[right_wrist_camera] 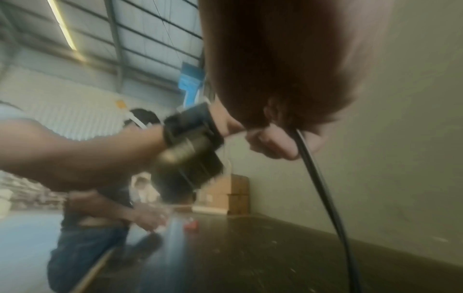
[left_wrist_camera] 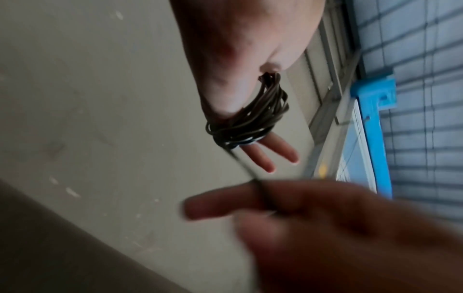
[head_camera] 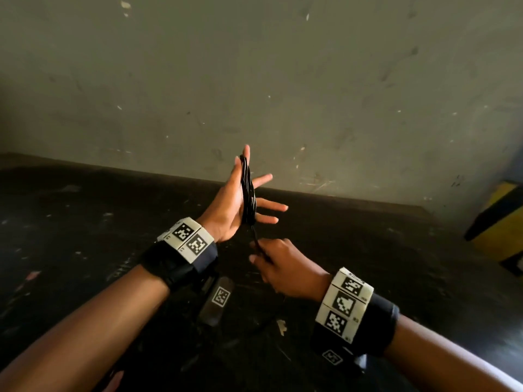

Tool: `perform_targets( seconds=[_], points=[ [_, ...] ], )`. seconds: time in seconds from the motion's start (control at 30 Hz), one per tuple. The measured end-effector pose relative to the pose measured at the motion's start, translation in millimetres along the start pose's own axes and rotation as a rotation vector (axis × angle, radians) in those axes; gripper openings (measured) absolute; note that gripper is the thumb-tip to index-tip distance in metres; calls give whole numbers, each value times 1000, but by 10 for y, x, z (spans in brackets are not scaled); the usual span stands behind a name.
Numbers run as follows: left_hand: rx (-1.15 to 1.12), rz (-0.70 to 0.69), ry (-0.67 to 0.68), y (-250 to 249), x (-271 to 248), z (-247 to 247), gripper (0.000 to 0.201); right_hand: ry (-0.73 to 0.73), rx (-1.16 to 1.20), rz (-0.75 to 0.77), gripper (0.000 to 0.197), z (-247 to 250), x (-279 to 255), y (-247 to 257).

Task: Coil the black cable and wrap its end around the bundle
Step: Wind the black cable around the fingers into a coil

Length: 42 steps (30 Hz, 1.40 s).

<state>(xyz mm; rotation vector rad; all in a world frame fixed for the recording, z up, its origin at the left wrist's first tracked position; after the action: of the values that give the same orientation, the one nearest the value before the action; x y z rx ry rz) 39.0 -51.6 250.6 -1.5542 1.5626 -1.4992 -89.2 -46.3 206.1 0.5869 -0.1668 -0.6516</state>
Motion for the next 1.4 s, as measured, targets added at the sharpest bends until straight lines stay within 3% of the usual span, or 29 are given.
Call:
perform_targets(
  seconds=[0.13,0.23,0.33,0.43,0.53,0.6,0.7,0.9,1.03,1.2,1.4],
  points=[
    [216,48,-62,133,-16,77,47,185,75,-92,17,15,-90,160],
    [434,91,-44,220,-94,105,48,288,-35,-82,22,122,-173,286],
    [637,176,29,325,-213,124,56,214,-248,38,21,388,-220,411],
    [697,296,90,423,-333,102,69,115,-417,162,16,704,-237,508],
    [638,447,162,469,-427,85,82,34,-547,247,16,1038,-195,506],
    [488,494,240,483,-472,64,76,-40,-595,243,22,1253,-163,429],
    [253,445,355,440,-559,22,45,-129,-596,282,31,1403,-123,283],
    [117,318,429,218,-621,-160,44,-268,-436,292,49,1151,-20,-68],
    [-114,166,362,22,-430,-210,46,-405,-187,324,32,740,59,-244],
    [-119,-17,106,-143,-127,-144,46,-328,131,197,26,170,109,-201],
    [135,-26,-34,-71,-51,38,44,-43,178,-20,24,-114,3,52]
  ],
)
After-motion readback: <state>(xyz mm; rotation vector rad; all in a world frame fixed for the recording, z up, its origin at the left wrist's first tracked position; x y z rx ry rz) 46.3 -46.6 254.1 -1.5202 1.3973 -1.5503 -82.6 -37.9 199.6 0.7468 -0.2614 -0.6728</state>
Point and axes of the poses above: each hand's wrist, its own x-axis towards the middle knuckle, its own z-axis out of the back of the hand, y = z × x, the point moved 2 cm from there along x, towards the middle knuckle, and after that the axes turned 6 degrees about y, right-handed, at the moved point
